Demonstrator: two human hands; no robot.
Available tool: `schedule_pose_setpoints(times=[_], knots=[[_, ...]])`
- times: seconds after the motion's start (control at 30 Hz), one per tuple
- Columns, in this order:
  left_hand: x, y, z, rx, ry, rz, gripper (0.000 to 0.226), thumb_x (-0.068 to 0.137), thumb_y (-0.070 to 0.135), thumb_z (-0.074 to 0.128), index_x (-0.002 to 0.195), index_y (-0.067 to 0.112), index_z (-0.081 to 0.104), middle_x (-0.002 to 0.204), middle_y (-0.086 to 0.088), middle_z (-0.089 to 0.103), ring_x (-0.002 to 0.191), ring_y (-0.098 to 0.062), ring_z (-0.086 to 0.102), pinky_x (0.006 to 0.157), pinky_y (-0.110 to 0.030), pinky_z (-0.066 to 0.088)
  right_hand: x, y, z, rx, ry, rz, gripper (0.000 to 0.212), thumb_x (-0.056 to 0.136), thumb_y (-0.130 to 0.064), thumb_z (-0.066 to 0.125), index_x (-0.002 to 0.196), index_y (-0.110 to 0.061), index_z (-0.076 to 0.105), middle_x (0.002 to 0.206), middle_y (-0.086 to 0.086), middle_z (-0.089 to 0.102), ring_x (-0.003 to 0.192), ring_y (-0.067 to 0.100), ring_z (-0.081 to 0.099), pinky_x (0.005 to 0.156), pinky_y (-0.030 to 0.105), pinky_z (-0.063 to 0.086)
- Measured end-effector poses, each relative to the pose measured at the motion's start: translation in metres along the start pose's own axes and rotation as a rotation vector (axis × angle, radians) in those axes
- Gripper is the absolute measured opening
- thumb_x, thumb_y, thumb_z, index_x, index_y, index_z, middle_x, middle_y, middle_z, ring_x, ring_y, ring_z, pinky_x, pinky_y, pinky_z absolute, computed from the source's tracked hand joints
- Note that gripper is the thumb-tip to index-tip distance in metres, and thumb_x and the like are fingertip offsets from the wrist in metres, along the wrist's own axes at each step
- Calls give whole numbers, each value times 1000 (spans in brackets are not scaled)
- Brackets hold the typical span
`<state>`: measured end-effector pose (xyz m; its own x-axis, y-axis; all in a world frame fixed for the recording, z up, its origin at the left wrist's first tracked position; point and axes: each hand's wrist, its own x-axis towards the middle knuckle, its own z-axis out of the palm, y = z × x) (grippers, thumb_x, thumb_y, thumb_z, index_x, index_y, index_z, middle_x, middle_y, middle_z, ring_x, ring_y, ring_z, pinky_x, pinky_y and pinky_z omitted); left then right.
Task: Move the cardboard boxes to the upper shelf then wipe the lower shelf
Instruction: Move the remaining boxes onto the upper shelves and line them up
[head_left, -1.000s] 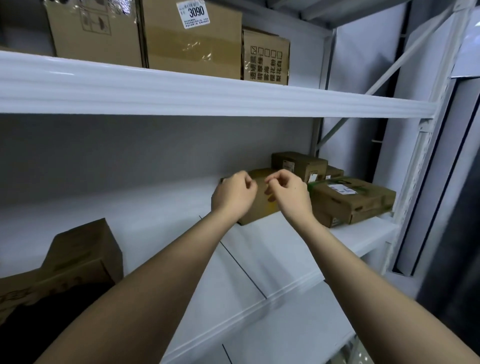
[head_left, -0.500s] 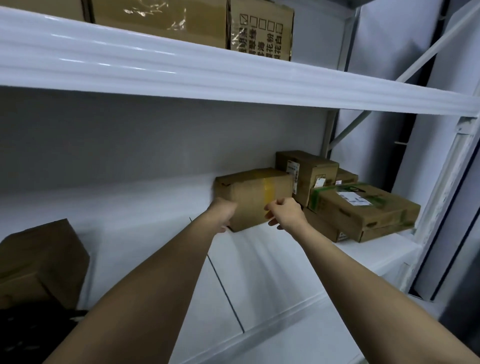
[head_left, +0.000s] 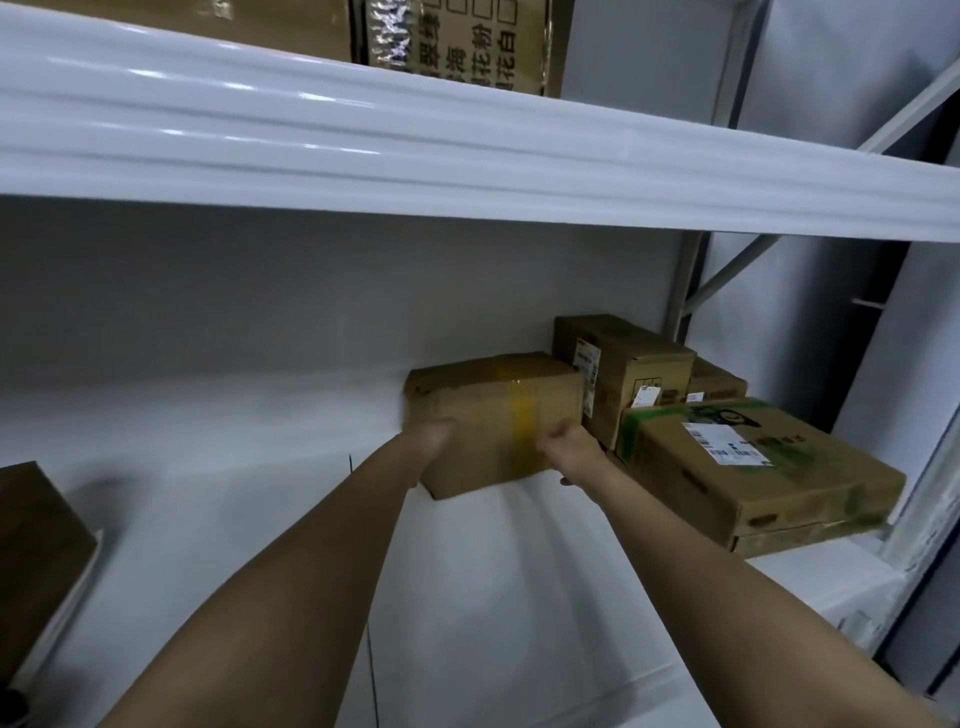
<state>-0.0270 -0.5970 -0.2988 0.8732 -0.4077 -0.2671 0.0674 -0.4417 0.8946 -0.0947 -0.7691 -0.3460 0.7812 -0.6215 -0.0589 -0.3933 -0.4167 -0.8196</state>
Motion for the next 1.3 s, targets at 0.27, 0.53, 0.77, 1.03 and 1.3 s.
schedule_pose_setpoints(times=[0.27,0.53,0.77,1.03,1.3], knots=[[44,2,0,120,7,-22,59,103,34,34,149,4,12,154,-16,20,140,-31,23,115,-36,21,31,0,-6,134,40,73,70,94,-28,58,149,-7,19,145,14,38,122,32,47,90,34,46],[89,-5,-1,167,47,-45,72,97,43,44,149,5,12,154,-15,21,140,-34,24,116,-42,21,73,1,-9,248,141,215,85,88,-35,65,150,-10,13,148,15,30,129,37,40,104,47,43],[116,0,9,-57,202,-157,78,93,45,51,149,6,11,150,-17,25,136,-35,29,113,-48,25,123,11,-19,366,161,163,82,89,-42,59,150,-13,13,147,13,32,131,35,38,108,47,33],[137,-1,12,-174,255,-152,77,93,43,50,149,8,11,149,-17,29,133,-36,33,109,-45,31,163,15,-25,406,139,242,87,90,-59,47,153,-15,8,155,12,18,139,36,24,113,45,23],[143,-7,18,-294,241,-131,84,86,55,53,146,8,20,144,-16,37,129,-33,39,105,-43,36,167,22,-29,384,85,216,92,87,-63,47,153,-15,5,158,10,11,141,34,19,113,44,19]])
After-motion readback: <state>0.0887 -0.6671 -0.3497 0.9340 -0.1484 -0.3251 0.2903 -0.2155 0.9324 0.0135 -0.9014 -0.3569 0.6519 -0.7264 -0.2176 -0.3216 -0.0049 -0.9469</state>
